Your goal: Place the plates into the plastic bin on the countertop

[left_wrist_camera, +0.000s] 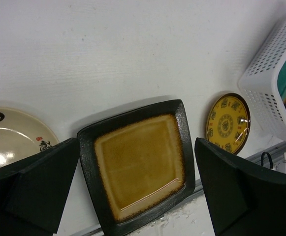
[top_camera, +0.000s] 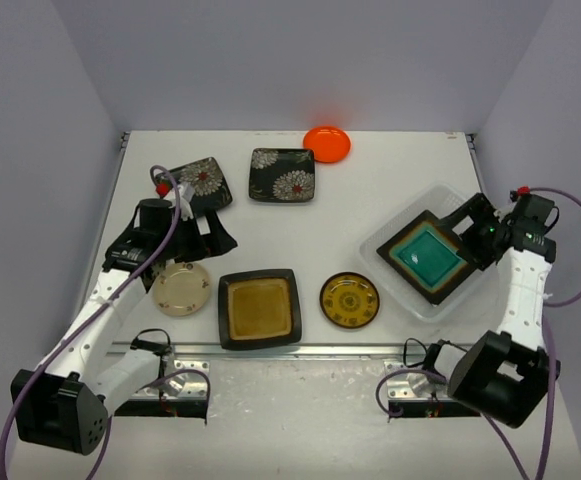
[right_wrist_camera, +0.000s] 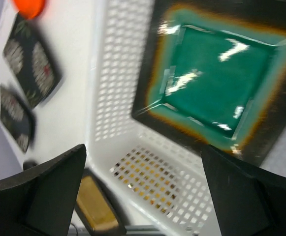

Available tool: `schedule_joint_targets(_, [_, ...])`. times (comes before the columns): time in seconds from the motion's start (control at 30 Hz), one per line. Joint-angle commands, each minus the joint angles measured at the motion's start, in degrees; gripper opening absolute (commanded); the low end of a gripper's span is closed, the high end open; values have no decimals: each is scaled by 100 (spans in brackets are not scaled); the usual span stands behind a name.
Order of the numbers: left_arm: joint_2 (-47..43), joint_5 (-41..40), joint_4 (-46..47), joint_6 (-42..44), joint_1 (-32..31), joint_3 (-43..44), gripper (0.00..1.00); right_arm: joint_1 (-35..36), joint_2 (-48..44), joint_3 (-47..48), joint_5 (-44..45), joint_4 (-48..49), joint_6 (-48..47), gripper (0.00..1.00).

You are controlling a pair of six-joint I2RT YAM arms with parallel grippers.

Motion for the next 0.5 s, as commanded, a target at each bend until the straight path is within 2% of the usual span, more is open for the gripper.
schedule_joint_targets(0.0, [265, 251, 387, -314, -56, 125, 100, 1066, -830, 485, -518, 222, -225, 99])
schedule_joint_targets(0.07, [297, 223, 625, -473, -56, 28, 100, 1487, -1201, 213, -1398, 540, -105, 99])
schedule_joint_targets(0.17, [437, 6, 867, -691, -56, 27, 100, 1774, -1800, -171, -2106, 790, -8, 99])
schedule_joint_targets(0.37, [1223, 75, 1041, -848, -65, 323, 100, 1826, -2582, -544, -3185, 811, -85, 99])
schedule_joint_targets(0.47, [1169, -403, 1035, -1007, -103, -39, 100, 2068, -2851, -889, -3109, 709, -114, 99])
